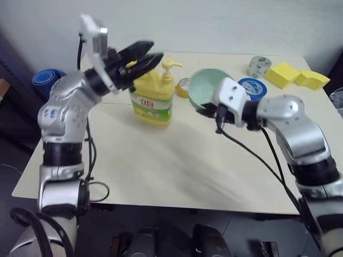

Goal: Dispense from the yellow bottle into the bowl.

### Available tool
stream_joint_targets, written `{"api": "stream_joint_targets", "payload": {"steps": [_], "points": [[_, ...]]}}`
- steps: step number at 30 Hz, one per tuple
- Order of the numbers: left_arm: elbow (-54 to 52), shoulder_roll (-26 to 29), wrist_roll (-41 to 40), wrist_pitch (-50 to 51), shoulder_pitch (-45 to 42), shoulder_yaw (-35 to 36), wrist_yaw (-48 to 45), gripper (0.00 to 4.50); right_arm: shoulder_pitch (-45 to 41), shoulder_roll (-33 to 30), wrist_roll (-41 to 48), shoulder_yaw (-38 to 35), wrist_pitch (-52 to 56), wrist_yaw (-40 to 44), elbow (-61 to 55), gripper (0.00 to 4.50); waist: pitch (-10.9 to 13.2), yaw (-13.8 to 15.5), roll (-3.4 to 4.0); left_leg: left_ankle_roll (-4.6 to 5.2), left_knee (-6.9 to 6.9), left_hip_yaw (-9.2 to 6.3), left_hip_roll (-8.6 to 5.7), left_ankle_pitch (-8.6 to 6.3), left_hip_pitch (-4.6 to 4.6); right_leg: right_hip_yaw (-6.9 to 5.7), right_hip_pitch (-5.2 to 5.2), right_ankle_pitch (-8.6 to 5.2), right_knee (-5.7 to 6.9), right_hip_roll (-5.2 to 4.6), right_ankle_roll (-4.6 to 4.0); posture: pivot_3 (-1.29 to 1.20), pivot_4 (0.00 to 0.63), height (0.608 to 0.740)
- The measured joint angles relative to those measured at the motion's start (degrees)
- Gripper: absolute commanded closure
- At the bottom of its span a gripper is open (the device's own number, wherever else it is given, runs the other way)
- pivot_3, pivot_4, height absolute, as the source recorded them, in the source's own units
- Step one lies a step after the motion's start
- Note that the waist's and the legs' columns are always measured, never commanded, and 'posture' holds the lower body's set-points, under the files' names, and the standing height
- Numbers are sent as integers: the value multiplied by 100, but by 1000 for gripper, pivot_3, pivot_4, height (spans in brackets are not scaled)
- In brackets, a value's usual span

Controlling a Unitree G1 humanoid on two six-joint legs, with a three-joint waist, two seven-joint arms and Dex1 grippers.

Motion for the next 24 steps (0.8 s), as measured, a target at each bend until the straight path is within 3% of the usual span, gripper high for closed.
{"api": "stream_joint_targets", "payload": {"steps": [4,8,13,24], "points": [[1270,-317,718,-564,-631,-264,138,4447,-858,675,-264,337,31,-30,1257,4500,3,-145,-3,0,-6,-2,0,0,-20,-33,-17,0,-2,-4,0,0,150,740],[2171,-669,1140,-1094,-1047,-345,296,4478,-1517,1107,-481,410,-313,-83,2147,4500,3,-266,-4,0,-1,-12,3,0,-25,-67,-21,0,4,-13,0,0,150,740],[2694,-682,1437,-1413,-1204,-326,396,4478,-1570,1331,-661,416,-516,-75,2709,4500,4,-387,-4,0,0,-15,3,0,-25,-81,-29,0,31,-24,0,0,150,740],[2798,-624,1725,-1264,-1215,-249,530,4478,-1870,1538,-725,368,-586,35,2828,4500,5,-401,-5,0,13,-27,2,0,-25,-78,-29,0,48,-27,0,0,150,740]]}}
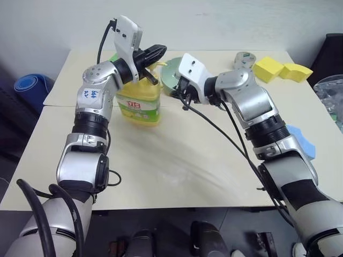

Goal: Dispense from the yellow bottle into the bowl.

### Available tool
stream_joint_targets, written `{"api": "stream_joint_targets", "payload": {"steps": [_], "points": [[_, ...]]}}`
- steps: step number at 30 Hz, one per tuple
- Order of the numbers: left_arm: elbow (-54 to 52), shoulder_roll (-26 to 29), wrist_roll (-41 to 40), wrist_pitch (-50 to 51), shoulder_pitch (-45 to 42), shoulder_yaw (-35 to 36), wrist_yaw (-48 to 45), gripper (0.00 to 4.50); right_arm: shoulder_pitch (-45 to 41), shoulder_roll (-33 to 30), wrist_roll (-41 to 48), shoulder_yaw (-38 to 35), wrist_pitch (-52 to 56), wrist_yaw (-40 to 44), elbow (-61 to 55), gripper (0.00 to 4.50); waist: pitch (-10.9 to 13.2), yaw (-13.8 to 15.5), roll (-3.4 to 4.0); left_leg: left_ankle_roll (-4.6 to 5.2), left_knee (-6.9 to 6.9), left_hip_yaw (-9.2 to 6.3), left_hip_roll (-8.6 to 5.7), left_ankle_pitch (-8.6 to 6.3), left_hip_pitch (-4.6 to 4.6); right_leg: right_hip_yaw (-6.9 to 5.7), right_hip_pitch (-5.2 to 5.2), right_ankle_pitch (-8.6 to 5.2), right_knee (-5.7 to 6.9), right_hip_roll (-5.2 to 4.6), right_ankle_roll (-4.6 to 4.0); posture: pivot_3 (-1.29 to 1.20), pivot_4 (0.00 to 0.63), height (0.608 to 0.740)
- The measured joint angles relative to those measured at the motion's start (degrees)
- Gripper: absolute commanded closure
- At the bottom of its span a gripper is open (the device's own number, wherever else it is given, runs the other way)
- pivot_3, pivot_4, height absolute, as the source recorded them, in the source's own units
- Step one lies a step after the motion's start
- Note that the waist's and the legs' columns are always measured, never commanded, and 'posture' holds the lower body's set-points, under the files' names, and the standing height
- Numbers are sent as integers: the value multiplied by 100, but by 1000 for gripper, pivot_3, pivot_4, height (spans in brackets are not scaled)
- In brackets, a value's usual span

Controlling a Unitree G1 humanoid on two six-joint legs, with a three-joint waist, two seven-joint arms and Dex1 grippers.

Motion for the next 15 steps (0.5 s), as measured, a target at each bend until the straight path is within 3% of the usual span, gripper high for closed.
{"api": "stream_joint_targets", "payload": {"steps": [15], "points": [[-190,-33,301,471,94,-130,226,4478,-104,188,21,-288,35,-14,130,4500,-4,-2,2,0,0,0,-1,0,36,6,31,0,9,-2,0,0,150,740]]}}
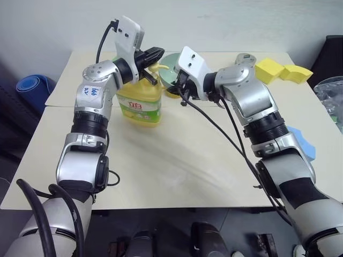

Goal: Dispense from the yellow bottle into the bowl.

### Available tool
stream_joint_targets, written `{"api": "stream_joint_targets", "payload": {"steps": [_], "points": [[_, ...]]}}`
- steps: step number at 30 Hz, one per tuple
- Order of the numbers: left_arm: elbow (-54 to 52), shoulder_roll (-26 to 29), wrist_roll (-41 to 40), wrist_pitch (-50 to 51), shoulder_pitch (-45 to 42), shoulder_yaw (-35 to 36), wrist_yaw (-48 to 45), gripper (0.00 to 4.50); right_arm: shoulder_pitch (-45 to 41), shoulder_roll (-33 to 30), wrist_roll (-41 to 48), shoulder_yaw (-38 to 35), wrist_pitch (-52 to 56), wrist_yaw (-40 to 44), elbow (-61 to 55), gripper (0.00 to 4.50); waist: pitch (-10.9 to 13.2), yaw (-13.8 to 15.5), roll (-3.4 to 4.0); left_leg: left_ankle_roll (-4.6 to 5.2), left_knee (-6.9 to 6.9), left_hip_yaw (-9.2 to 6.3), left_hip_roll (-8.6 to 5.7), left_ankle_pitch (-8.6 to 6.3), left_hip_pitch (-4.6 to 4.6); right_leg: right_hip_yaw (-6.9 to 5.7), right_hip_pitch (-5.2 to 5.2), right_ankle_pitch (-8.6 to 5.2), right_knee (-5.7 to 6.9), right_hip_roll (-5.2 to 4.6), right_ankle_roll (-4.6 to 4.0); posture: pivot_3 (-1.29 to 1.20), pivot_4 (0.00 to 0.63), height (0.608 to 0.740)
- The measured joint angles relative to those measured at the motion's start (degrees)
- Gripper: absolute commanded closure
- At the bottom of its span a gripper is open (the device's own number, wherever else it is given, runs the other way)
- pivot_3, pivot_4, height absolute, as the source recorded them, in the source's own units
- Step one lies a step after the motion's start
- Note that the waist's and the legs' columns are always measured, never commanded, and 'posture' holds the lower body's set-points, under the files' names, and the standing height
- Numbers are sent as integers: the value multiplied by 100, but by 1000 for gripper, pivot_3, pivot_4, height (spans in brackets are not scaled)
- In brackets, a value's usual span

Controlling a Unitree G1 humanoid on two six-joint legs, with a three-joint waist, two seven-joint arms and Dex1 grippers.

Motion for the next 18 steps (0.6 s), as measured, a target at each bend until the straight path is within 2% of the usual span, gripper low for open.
{"api": "stream_joint_targets", "payload": {"steps": [18], "points": [[-606,-176,25,-72,556,-15,457,4478,7,122,3,-78,239,-3,78,4500,-84,4,24,0,0,1,0,0,22,8,16,0,6,0,0,0,150,740]]}}
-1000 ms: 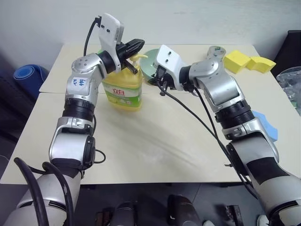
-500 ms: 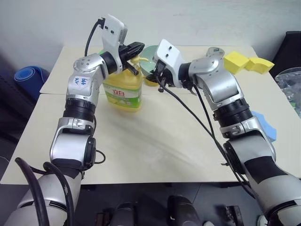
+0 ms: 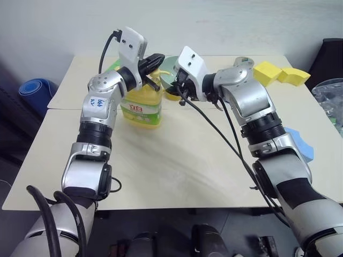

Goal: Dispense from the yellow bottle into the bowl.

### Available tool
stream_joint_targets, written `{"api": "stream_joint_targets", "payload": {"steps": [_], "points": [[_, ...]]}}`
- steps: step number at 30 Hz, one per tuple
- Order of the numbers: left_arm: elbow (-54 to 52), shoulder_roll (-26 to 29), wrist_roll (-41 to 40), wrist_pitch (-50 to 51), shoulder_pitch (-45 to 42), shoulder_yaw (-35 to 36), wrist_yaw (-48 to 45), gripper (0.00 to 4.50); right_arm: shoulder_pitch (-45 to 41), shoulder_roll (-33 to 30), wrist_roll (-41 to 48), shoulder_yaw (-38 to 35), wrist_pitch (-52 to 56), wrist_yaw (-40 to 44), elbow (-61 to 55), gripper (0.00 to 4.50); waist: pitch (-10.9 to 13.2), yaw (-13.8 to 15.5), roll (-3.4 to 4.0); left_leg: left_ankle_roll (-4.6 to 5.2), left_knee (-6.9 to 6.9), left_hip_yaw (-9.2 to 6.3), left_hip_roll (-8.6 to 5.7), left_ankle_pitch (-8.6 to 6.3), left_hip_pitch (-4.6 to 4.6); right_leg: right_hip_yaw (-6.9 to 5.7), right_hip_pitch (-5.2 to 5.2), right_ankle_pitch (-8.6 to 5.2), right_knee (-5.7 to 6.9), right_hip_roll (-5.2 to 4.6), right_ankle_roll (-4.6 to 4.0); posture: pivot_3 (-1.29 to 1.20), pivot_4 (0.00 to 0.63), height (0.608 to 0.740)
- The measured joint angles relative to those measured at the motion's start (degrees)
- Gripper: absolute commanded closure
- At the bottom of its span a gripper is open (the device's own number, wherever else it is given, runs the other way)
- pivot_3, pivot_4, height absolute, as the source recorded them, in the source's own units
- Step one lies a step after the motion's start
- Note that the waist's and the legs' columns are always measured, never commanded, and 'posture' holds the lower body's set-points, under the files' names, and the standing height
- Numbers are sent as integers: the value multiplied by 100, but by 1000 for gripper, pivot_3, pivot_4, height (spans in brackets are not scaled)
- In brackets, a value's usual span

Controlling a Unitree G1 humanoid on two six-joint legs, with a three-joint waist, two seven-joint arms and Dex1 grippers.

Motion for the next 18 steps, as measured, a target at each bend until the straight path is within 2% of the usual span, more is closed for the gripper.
{"api": "stream_joint_targets", "payload": {"steps": [5,10,15,18], "points": [[-118,-63,-97,-58,121,153,-28,4478,58,3,51,-50,1,-1,-55,4500,-1,-1,0,0,0,0,0,0,-1,0,-1,0,0,0,0,0,150,740],[-317,-139,-388,-487,369,402,-382,4478,424,-156,203,-219,-37,33,-592,4500,1,25,-1,0,1,-9,-4,0,-19,-4,-10,0,-4,-3,0,0,150,740],[-455,-143,-610,-1052,594,524,-853,4478,979,-696,320,-477,-144,88,-1147,4500,11,87,-5,0,-1,-15,-9,0,-38,-10,-22,0,-15,-5,0,0,150,740],[-645,-9,-957,-1419,747,768,-1356,4478,1748,-1280,389,-676,-222,208,-1681,4500,16,119,-13,0,-6,-16,-9,0,-42,-17,-25,0,-21,-4,0,0,150,740]]}}
